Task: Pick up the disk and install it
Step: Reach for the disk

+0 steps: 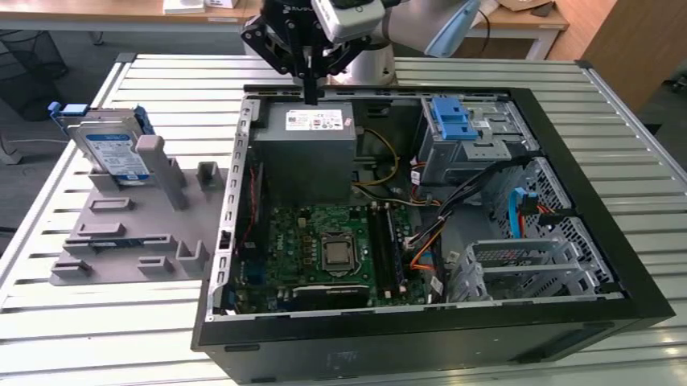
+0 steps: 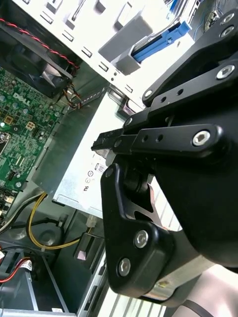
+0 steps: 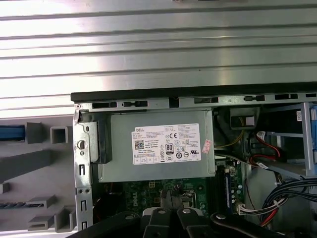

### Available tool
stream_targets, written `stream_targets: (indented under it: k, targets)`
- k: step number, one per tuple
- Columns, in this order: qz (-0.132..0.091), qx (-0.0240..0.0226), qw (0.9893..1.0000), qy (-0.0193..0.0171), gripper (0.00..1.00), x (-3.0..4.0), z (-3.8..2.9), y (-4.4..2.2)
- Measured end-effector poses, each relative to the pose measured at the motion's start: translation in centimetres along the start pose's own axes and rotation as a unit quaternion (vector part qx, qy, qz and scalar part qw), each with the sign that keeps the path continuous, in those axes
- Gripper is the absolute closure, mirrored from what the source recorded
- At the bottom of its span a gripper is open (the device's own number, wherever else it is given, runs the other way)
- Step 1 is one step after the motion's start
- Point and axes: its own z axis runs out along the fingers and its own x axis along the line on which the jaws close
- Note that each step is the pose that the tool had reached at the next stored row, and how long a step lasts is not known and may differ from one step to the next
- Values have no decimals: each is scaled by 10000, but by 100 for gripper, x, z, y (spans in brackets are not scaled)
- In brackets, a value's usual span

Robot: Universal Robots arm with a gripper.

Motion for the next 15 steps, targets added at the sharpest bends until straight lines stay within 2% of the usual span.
stream_targets:
  k: [15]
  targets:
    - [0,0,10000,0,89,35,-1,-3]
